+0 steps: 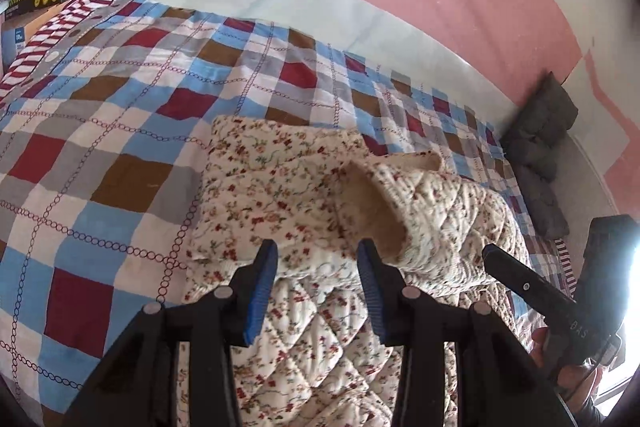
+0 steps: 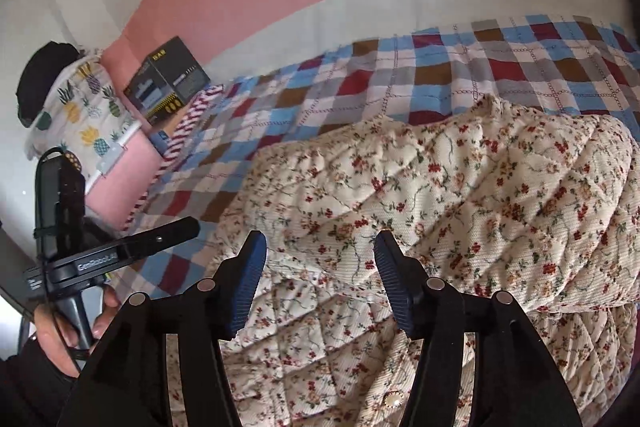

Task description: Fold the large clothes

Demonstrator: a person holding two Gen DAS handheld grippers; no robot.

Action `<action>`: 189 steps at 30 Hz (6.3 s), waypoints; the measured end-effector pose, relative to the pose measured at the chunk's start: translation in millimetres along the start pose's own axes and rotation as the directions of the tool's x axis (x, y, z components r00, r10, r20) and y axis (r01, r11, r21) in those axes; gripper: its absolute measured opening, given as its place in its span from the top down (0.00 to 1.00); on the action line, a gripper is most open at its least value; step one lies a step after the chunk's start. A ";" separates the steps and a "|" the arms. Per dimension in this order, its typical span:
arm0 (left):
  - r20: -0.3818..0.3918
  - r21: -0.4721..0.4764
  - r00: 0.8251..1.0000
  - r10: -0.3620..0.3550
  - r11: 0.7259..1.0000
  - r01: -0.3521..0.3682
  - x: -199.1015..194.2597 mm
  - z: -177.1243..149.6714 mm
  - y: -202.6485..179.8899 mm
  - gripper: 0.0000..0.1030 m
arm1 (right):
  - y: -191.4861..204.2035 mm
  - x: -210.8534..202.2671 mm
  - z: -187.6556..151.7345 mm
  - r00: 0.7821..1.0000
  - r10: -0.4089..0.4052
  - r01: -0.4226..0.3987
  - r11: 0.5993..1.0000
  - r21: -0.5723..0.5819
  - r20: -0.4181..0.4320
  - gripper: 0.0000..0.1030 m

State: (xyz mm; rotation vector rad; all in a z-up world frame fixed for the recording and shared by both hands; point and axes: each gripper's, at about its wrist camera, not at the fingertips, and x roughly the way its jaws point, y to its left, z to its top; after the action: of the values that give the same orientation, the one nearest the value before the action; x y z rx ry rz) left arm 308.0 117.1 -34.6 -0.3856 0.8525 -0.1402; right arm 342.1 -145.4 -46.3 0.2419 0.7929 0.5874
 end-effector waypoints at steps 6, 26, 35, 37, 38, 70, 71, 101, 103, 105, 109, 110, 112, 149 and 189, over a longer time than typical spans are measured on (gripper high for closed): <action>0.001 0.101 1.000 -0.031 0.994 0.031 24.7 18.2 -59.7 0.58 | -56.0 -37.6 4.7 0.979 -0.170 0.152 0.977 0.151 0.111 0.51; -0.126 0.205 0.969 0.213 0.961 -0.184 139.4 1.2 -60.1 0.97 | -169.1 10.0 -12.8 0.882 -0.437 0.464 0.869 0.173 -0.175 0.89; 0.034 0.249 0.998 0.054 0.967 -0.061 71.3 30.6 -119.0 0.97 | -151.5 -30.5 43.4 0.904 -0.428 0.424 0.892 0.154 -0.012 0.88; 0.017 0.317 0.996 0.082 0.945 -0.083 99.3 29.1 -133.6 0.96 | -149.1 -7.1 51.4 0.906 -0.422 0.424 0.899 0.114 -0.045 0.88; -0.037 0.306 0.993 0.116 0.947 -0.100 121.9 28.2 -131.8 0.96 | -150.8 8.0 53.1 0.902 -0.423 0.430 0.898 0.097 -0.081 0.88; -0.123 0.231 0.979 0.162 0.964 -0.130 132.7 -17.8 -55.1 0.96 | -182.2 -7.6 -25.8 0.860 -0.481 0.496 0.866 0.061 -0.167 0.57; -0.129 0.230 0.977 0.167 0.964 -0.135 128.5 -16.6 -57.0 0.96 | -181.4 -8.7 -24.1 0.856 -0.485 0.501 0.863 0.060 -0.179 0.57; -0.140 0.117 0.986 0.087 0.991 -0.071 -56.9 -115.4 16.8 0.80 | -101.8 -158.2 -117.9 0.932 -0.345 0.360 0.916 0.177 -0.112 0.39; -0.149 0.093 0.984 0.102 0.992 -0.089 -75.5 -135.4 32.2 0.72 | -109.3 -176.6 -141.5 0.928 -0.347 0.370 0.902 0.223 -0.137 0.39; -0.163 0.059 0.979 0.119 0.992 -0.110 -90.2 -153.3 49.9 0.68 | -120.2 -193.8 -163.7 0.923 -0.352 0.381 0.884 0.270 -0.154 0.38; -0.238 -0.030 0.962 0.135 0.989 -0.146 -101.5 -188.1 83.2 0.64 | -146.5 -214.7 -199.6 0.930 -0.309 0.363 0.852 0.378 -0.197 0.36; -0.254 -0.038 0.958 0.131 0.989 -0.145 -102.2 -195.9 86.6 0.64 | -153.8 -216.6 -207.7 0.933 -0.290 0.354 0.843 0.404 -0.213 0.36; -0.269 -0.049 0.957 0.114 0.990 -0.132 -104.5 -207.9 89.1 0.62 | -164.8 -216.9 -223.5 0.940 -0.233 0.325 0.827 0.459 -0.248 0.36; 0.053 -0.236 0.974 -0.221 0.945 0.228 -178.3 -88.2 54.8 0.87 | -145.8 -274.0 -122.4 0.993 0.058 -0.106 0.835 0.540 0.106 0.88; -0.015 -0.390 0.994 -0.105 0.916 0.091 79.5 107.8 85.4 0.68 | -276.7 -74.3 73.5 0.977 -0.080 -0.068 0.761 0.645 0.198 0.31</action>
State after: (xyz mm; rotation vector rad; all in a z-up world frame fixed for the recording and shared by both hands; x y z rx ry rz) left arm 438.6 203.8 -59.6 -0.8035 0.8964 -0.0691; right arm 466.2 -413.1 -66.6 0.9363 0.7628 0.2463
